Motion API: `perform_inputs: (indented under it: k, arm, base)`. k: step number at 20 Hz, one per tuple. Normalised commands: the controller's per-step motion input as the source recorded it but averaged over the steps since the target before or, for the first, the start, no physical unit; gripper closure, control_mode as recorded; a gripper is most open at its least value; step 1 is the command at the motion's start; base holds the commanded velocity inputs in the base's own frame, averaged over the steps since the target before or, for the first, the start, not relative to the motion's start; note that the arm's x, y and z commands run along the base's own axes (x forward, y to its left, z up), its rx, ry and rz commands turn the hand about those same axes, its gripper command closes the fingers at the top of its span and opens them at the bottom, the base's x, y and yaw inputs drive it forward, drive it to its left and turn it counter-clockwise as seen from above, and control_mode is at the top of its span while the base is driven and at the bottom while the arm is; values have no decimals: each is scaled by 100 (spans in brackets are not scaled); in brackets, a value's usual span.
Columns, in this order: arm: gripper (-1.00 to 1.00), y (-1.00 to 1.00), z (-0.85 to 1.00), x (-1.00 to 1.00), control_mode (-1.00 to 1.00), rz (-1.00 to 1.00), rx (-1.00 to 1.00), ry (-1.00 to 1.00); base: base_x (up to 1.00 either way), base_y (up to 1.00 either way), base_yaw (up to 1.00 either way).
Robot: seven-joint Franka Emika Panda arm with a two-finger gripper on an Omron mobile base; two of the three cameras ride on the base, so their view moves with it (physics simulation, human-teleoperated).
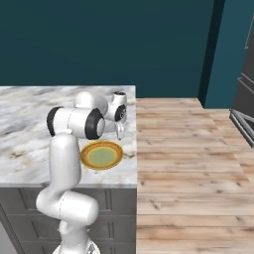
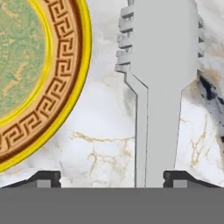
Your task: Pick up the tongs from the counter and place them near the plate next to the oven.
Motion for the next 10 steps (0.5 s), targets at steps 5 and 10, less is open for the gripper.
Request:
perform_inputs:
  k: [5,10]
  arm:
    - [-100,0,53,-75,-100,0,0,-16]
    - [-100,0,74,-99,-100,0,0,-30]
  base:
    - [0,0,0]
    - [0,0,0]
